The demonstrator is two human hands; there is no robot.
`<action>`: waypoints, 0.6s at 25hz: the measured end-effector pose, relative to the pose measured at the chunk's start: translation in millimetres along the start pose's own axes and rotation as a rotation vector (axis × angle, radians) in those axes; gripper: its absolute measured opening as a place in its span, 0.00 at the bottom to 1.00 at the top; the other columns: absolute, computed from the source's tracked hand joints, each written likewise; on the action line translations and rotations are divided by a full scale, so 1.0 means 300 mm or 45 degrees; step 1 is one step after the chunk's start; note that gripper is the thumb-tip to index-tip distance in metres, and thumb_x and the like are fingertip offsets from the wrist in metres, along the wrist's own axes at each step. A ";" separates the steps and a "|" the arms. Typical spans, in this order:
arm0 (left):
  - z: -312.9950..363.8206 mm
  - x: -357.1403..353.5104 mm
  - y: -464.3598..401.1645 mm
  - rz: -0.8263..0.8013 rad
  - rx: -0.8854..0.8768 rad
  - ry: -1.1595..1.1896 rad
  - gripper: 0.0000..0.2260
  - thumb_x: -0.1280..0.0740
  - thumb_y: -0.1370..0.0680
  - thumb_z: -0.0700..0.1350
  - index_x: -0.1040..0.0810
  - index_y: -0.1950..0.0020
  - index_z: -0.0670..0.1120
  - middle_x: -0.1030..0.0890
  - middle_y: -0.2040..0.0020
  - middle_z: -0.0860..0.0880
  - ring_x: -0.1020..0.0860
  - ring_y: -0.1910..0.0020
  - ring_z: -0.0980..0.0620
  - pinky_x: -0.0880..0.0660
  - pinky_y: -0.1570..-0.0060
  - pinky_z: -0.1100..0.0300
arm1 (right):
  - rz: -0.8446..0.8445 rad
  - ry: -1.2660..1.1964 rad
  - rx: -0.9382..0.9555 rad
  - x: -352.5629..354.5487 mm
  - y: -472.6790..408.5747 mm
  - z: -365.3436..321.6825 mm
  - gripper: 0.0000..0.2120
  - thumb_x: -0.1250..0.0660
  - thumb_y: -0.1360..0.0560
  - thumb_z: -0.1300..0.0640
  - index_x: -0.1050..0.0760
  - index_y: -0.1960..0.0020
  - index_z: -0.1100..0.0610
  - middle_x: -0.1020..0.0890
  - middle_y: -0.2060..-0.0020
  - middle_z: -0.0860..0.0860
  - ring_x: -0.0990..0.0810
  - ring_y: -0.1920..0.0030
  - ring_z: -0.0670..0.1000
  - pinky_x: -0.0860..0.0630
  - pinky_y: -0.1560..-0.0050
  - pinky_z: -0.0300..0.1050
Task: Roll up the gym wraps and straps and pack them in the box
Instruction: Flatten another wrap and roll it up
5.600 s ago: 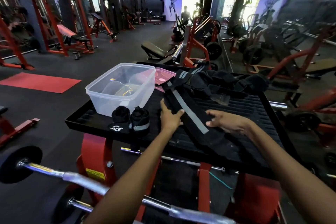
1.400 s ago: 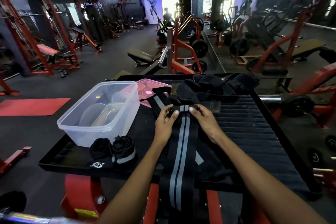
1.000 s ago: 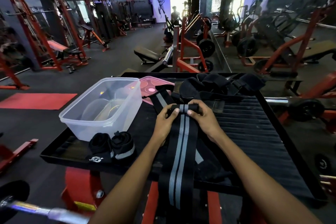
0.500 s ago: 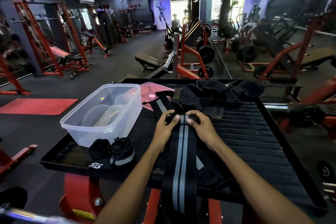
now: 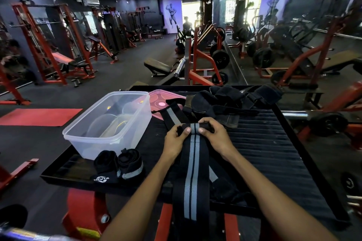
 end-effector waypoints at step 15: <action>0.023 0.008 0.003 -0.013 -0.148 -0.085 0.12 0.35 0.22 0.41 0.26 0.39 0.42 0.21 0.50 0.49 0.23 0.54 0.58 0.27 0.55 0.73 | 0.007 0.025 -0.049 0.003 0.003 0.004 0.11 0.32 0.25 0.53 0.23 0.45 0.55 0.21 0.57 0.45 0.23 0.55 0.43 0.28 0.57 0.35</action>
Point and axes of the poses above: each hand's wrist, its own y-axis away from the middle knuckle, its own x-axis out of the back of the hand, z = x × y, the point moved 6 cm from there along -y, towards the middle knuckle
